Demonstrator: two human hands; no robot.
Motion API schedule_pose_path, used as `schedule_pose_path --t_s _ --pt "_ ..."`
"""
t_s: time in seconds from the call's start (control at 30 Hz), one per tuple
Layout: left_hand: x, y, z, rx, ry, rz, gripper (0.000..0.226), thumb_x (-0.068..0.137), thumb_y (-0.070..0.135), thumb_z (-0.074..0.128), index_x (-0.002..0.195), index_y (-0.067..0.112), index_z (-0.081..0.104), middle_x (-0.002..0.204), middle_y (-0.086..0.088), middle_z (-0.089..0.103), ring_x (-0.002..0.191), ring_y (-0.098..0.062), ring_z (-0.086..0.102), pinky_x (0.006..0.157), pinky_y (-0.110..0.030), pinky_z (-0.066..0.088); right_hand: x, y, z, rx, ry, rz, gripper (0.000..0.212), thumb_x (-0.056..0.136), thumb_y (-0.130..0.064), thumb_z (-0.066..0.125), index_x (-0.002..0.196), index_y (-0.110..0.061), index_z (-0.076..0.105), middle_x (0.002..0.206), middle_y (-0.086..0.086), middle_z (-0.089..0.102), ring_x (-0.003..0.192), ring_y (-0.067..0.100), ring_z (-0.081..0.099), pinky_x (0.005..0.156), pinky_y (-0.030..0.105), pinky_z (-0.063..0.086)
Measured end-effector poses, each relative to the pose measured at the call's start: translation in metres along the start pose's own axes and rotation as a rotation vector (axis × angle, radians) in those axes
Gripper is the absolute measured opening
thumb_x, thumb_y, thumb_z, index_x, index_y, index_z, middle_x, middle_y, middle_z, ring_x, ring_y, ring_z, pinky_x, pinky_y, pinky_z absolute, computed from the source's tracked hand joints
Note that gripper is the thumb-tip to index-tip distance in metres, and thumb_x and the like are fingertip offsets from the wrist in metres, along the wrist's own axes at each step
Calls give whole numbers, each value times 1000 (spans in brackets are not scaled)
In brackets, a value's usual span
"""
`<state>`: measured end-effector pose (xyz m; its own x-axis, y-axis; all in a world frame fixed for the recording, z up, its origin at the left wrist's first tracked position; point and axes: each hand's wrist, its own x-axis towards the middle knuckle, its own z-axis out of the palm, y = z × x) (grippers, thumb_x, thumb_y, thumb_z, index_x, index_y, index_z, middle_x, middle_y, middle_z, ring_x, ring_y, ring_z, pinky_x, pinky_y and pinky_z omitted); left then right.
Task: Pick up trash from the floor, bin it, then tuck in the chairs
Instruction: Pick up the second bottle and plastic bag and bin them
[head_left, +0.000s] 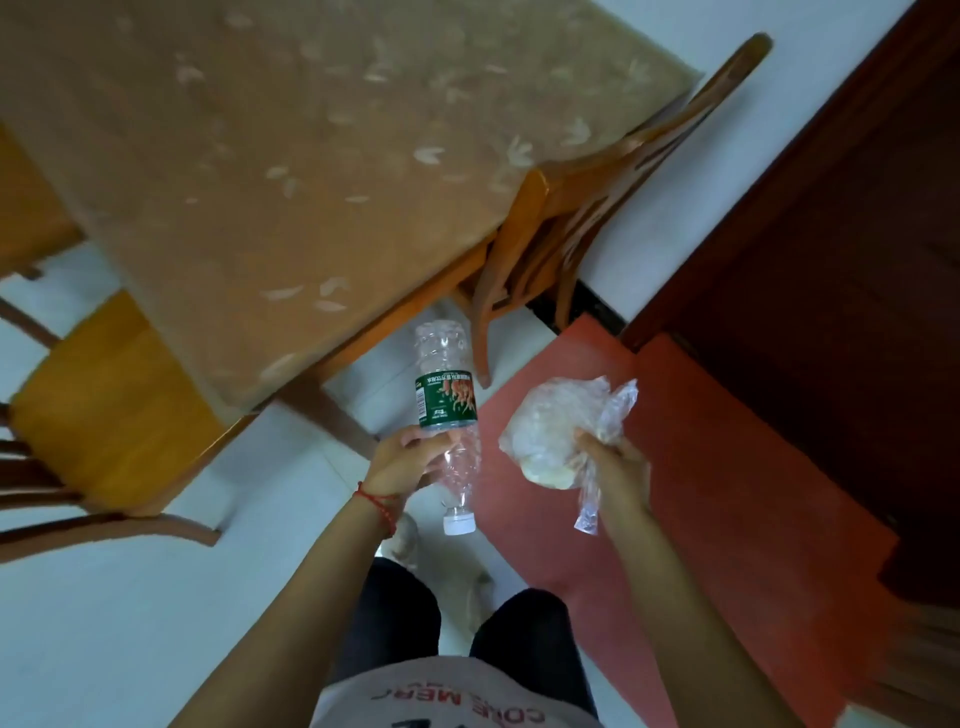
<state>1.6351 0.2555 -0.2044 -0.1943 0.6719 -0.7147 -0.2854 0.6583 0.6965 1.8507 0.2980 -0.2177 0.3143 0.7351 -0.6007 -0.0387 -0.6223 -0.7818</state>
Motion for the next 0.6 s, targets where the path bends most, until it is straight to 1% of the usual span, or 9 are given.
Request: schedule_pose_path --t_s 0.03,0.1,0.17,0.27,0.33,0.47,0.6 --pt "-8 -6 -3 -16 24 2 18 78 13 68 93 7 59 83 -9 62 79 -22 58 82 -39 50 -4 -1 -1 -19 -26 -11 17 73 -9 73 86 -1 68 70 3 64 68 17 59 62 24 48" --pt "-25 -20 -9 -69 71 15 24 79 11 66 100 2 58 86 -11 61 79 -22 58 79 -36 51 -10 -1 -1 -77 -84 -26 17 74 -10 72 88 -3 68 73 3 65 71 18 61 64 25 49" --pt "-42 -35 -16 -129 139 16 25 81 8 64 103 -1 57 88 -14 59 78 -23 57 75 -34 52 -18 0 1 -143 -149 -35 18 75 -12 71 90 -2 67 72 3 64 70 19 60 63 26 48" --pt "-65 -55 -34 -222 227 13 29 80 9 65 105 -3 57 91 -15 58 83 -25 56 76 -36 52 -34 4 12 -226 -245 -44 15 77 -14 69 87 -4 66 73 4 63 68 20 60 63 27 47" --pt "-79 -69 -51 -279 287 14 35 79 10 67 109 -4 57 93 -15 59 86 -26 57 77 -36 53 -48 9 24 -254 -315 -47 11 78 -14 69 87 -7 65 77 4 65 68 18 61 59 25 48" --pt "-110 -96 -89 -386 403 22 38 79 12 67 111 -3 56 99 -17 60 90 -28 59 81 -38 53 -84 24 56 -317 -458 -69 19 79 -12 69 96 -4 64 77 3 65 68 16 62 51 17 49" --pt "-148 -127 -135 -499 512 44 39 79 13 67 113 -2 55 103 -18 61 95 -29 59 81 -38 53 -134 46 95 -403 -604 -84 19 80 -9 68 98 -5 64 81 4 66 72 16 62 55 20 50"
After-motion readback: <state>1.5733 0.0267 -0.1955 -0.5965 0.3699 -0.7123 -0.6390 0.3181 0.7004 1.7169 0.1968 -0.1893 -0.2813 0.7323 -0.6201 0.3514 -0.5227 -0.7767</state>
